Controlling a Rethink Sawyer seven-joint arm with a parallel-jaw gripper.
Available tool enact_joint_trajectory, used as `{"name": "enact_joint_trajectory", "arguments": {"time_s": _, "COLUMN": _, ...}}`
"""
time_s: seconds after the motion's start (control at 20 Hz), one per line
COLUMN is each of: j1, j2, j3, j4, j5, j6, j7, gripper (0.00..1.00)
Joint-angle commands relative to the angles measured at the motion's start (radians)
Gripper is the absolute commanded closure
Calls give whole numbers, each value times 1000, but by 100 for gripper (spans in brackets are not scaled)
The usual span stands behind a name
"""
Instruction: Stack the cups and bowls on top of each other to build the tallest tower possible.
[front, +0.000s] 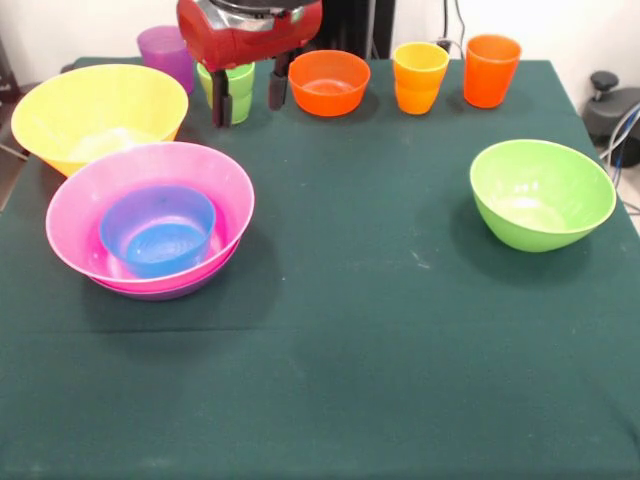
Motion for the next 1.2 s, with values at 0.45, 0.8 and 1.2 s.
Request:
{"name": "enact_joint_trajectory", "arguments": {"time_s": 0.45, "j1": 29, "j2": 23, "j3": 97, "j4": 2, "j5": -38, "j6": 31, "j7": 45, "gripper": 0}}
{"name": "enact_joint_trajectory", "arguments": {"time_s": 0.8, "j1": 46, "j2": 16, "j3": 127, "j4": -6, "j5": -112, "j6": 21, "j7": -120, "gripper": 0}}
{"name": "enact_joint_trajectory", "arguments": {"time_s": 1.2, "j1": 20, "j2": -78, "j3": 221, "j4": 46, "j5": -248, "j6": 13, "j7": -418, "gripper": 0}}
